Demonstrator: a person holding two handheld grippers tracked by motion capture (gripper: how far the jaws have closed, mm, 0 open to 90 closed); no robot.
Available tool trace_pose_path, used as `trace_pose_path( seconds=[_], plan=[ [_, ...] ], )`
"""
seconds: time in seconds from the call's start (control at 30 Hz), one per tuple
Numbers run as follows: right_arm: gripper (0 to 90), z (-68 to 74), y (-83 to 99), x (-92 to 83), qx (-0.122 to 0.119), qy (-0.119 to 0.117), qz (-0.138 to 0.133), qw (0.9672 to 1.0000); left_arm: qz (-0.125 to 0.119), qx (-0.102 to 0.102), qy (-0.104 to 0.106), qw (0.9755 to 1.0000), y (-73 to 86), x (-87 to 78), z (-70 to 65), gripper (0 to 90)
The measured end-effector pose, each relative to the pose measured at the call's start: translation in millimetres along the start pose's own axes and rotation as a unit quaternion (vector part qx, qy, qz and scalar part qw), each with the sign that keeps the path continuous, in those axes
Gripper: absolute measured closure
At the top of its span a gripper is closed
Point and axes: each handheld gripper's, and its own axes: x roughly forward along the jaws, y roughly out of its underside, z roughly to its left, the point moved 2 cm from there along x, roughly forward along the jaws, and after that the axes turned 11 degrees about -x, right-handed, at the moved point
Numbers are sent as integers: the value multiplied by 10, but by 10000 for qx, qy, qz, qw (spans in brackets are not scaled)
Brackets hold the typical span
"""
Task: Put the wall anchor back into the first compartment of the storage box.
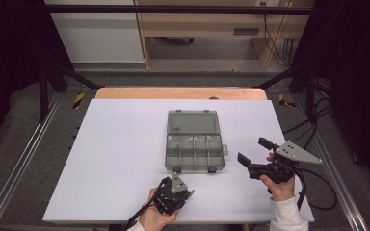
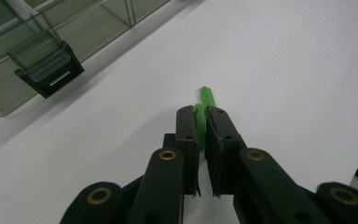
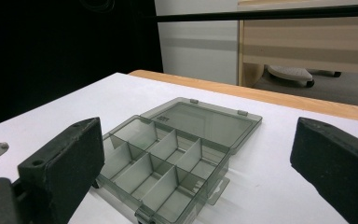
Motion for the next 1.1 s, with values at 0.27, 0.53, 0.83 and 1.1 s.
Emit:
trace_pose_path(
  seconds=[0.27, 0.53, 0.83, 1.1],
  plan=[
    [31, -3, 2, -7, 8, -9, 15, 10000, -140, -34, 8, 9999, -34, -67, 40, 842],
    [31, -2, 2, -7, 10, -9, 20, 10000, -327, -77, 49, 9994, -109, -216, 88, 842],
    [31, -3, 3, -7, 25, -10, 15, 10000, -611, -191, 71, 9979, -215, -418, 151, 842],
    [31, -5, 6, 1, 13, 8, 20, 10000, -849, -308, 50, 9959, -309, -575, 238, 842]
  ],
)
